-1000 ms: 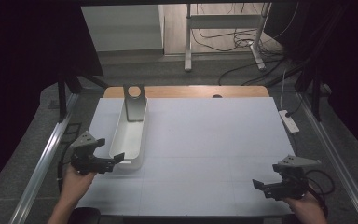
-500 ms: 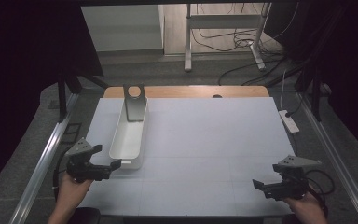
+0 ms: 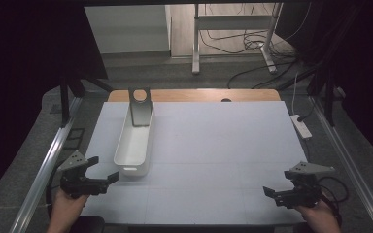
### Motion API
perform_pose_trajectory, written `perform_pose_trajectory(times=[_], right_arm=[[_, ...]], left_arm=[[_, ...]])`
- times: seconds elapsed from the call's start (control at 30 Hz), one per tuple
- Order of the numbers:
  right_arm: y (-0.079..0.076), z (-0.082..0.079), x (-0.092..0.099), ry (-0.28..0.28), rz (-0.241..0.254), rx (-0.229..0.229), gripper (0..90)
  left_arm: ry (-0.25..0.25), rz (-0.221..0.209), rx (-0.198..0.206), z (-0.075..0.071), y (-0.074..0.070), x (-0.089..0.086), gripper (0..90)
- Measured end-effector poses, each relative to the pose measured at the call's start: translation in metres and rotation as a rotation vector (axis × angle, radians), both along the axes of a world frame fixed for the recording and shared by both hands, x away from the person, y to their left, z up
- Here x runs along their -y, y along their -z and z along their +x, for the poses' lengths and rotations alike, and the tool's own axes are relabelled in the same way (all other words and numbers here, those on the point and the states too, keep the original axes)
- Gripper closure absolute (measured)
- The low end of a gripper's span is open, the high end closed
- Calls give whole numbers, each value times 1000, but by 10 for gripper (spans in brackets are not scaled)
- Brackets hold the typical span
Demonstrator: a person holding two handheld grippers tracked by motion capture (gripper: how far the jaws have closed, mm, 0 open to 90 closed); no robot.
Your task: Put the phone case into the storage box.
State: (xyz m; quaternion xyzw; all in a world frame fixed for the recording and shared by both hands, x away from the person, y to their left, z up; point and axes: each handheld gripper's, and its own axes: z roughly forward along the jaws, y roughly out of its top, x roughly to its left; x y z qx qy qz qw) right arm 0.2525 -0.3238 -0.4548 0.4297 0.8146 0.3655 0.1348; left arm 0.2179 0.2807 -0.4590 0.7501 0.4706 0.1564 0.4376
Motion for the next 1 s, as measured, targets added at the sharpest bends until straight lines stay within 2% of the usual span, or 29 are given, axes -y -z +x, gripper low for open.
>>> perform_pose_trajectory(times=[0.5, 0.67, 1.0], right_arm=[[0, 0, 0, 1, -2, 2, 3], [0, 0, 0, 2, -3, 3, 3], [0, 0, 0, 3, 1, 3, 3]], left_arm=[[-24, -5, 7, -19, 1, -10, 6], [-26, 11, 9, -23, 1, -11, 6], [-38, 19, -1, -34, 5, -14, 5]])
